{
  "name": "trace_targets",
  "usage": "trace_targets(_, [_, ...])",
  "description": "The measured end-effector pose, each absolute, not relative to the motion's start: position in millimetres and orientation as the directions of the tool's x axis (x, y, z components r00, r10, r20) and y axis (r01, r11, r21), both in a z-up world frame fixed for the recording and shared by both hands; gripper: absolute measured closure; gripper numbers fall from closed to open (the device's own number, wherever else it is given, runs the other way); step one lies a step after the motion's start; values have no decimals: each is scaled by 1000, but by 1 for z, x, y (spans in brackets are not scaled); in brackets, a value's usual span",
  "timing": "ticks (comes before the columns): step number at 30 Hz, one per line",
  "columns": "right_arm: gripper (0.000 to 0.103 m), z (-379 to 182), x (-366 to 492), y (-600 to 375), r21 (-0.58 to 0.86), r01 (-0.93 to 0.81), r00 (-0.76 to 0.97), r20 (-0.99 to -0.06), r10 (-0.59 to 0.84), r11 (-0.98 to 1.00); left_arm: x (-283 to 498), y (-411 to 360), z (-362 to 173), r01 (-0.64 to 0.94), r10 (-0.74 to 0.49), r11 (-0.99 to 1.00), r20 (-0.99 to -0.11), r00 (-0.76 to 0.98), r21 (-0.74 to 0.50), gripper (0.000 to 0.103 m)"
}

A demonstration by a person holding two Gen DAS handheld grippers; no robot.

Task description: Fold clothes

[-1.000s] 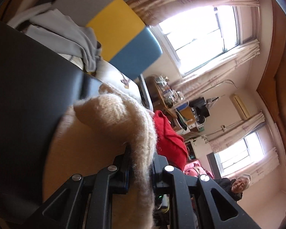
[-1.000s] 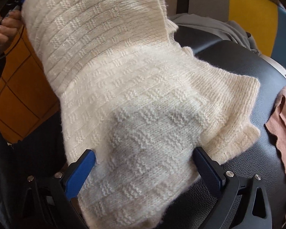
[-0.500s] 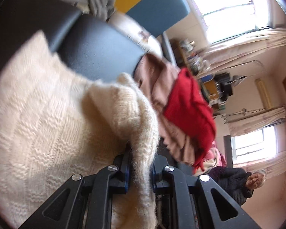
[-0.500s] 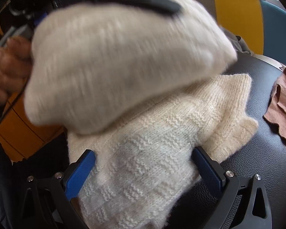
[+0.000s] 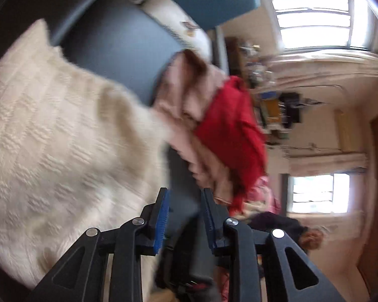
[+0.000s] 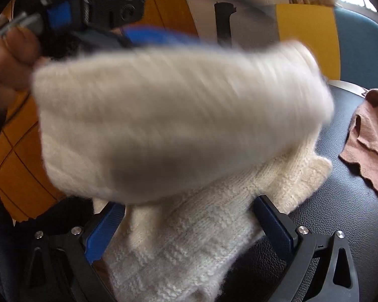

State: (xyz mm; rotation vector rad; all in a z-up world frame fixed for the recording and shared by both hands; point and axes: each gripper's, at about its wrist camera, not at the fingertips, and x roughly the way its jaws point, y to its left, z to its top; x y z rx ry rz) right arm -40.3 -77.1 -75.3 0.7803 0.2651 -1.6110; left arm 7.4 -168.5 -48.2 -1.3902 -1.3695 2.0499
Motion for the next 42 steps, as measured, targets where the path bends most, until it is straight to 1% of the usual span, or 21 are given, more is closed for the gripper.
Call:
trace_targets(4, [0,-66,-35,-67,256,935,-18,-654,-756,-244,26,-194,-2,123,661,-519,-489,-569,-846,78])
trace_targets(6, [0,-59,-32,-48,280,926,5,-678,-735,-252,42,-223,4,112,600,-557,-492,-630,-823,78])
trace_targets(9, [0,-44,-23,-16,302,918,20,-681,-732,-256,68,-264,-10,205,404,-694,-609,-682,-690,78])
trace_targets(11, [0,-30,-17,-6,310,920,35,-676,-736,-241,87,-285,-33,282,309,-727,-666,-679,-626,78])
trace_targets(12, [0,-25,-16,-15,316,925,64,-677,-733,-212,95,-293,-44,310,289,-723,-677,-677,-618,78])
trace_targets(14, [0,-15,-13,-33,330,932,121,-679,-725,-153,108,-301,-61,317,307,-699,-669,-676,-641,78])
trace_targets(16, [0,-5,-10,-51,343,934,177,-679,-713,-95,116,-300,-68,300,306,-706,-659,-687,-641,78])
trace_targets(20, [0,14,-4,-87,371,928,287,-677,-678,22,115,-283,-64,205,310,-778,-647,-696,-593,78])
trace_targets(21, [0,13,-4,-98,394,918,331,-687,-647,51,112,-277,-64,183,315,-791,-646,-695,-583,78])
trace_targets(23, [0,3,3,-112,507,855,479,-693,-539,108,103,-268,-67,149,329,-805,-642,-692,-574,78])
trace_targets(25, [0,-13,6,-122,613,777,600,-654,-461,141,94,-261,-71,109,359,-804,-623,-695,-585,78])
trace_targets(27, [0,-32,5,-116,678,725,649,-612,-451,124,87,-251,-77,78,373,-816,-625,-686,-573,78])
trace_targets(29, [0,-58,-7,-95,729,682,644,-565,-515,54,81,-241,-91,63,380,-832,-650,-657,-551,77])
trace_targets(30, [2,-73,-17,-78,765,644,631,-520,-575,16,81,-239,-97,57,387,-831,-648,-657,-554,77])
trace_targets(31, [7,-83,-25,-62,798,603,611,-461,-643,2,82,-239,-99,45,387,-833,-638,-666,-551,77])
trace_targets(32, [7,-85,-27,-47,814,581,581,-416,-700,-1,83,-239,-101,35,387,-835,-631,-672,-549,77])
trace_targets(34, [7,-84,-25,-27,817,576,504,-392,-770,-39,83,-240,-99,38,391,-833,-635,-666,-552,78])
trace_targets(35, [6,-81,-23,-20,811,581,466,-395,-792,-63,84,-242,-94,48,393,-825,-633,-668,-563,78])
trace_targets(37, [0,-67,-15,-14,779,619,400,-425,-812,-103,93,-249,-84,51,406,-794,-591,-697,-605,78])
trace_targets(40, [0,-36,-20,-9,740,663,284,-393,-875,-116,120,-265,-73,66,394,-759,-537,-746,-648,77])
trace_targets(42, [0,-22,-32,-10,728,668,195,-373,-907,-156,138,-268,-71,73,375,-768,-539,-754,-637,77])
